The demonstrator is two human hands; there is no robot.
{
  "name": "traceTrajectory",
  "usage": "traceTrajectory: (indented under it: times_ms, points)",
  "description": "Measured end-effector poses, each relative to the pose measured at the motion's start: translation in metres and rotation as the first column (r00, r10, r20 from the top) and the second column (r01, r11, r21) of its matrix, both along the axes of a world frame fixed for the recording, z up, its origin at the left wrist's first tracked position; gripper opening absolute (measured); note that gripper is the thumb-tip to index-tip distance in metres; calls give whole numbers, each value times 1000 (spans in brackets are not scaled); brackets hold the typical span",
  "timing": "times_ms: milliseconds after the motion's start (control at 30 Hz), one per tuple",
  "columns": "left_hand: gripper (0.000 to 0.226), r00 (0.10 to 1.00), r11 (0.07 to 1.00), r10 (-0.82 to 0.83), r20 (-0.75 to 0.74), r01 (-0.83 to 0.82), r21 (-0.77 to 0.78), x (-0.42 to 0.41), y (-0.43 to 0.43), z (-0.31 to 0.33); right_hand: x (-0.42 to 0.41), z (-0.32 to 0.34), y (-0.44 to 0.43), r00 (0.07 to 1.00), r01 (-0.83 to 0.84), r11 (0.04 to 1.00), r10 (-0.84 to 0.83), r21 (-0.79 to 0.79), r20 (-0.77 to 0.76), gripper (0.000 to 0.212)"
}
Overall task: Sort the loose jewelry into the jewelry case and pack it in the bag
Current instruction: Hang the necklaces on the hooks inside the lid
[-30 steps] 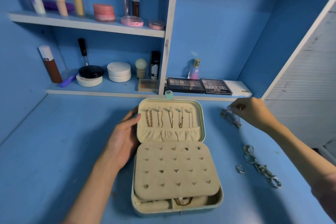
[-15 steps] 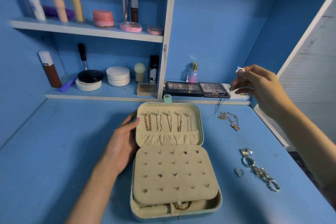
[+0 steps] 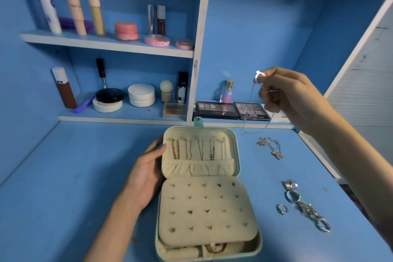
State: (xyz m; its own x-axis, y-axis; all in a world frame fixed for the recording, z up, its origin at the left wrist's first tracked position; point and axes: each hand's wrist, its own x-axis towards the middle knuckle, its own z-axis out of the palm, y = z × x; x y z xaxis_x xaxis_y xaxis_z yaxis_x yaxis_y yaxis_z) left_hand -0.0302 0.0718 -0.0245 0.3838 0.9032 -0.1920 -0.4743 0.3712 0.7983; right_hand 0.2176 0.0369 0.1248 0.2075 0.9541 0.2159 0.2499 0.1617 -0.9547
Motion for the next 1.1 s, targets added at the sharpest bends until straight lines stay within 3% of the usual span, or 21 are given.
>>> traceTrajectory:
  times_ms: [133, 500, 700, 800, 967, 1100]
  points:
    - [45, 1000, 1000, 10, 8, -10, -6, -1, 1, -2, -20, 3, -2, 985, -89, 995, 95, -48, 144, 11]
    - [52, 1000, 1000, -10, 12, 10, 0, -2, 3, -5, -90, -10, 12, 913, -369, 919, 386, -137, 134, 12]
    - [51, 1000, 1000, -2, 21, 2, -7, -2, 5, -7, -109, -26, 36, 932, -297, 936, 327, -190, 156, 12]
    - [52, 1000, 1000, 2, 28, -2, -8, -1, 5, -7, -108, -34, 45, 934, -179, 970, 219, -162, 281, 15]
    - [48, 999, 1000, 8, 40, -7, -28, -1, 7, -10, -102, -49, 44, 767, -79, 994, 105, -70, 633, 15]
    - [48, 999, 1000, 16, 49, -15, -27, -1, 6, -10, -95, -55, 35, 684, -81, 988, 152, -132, 713, 14]
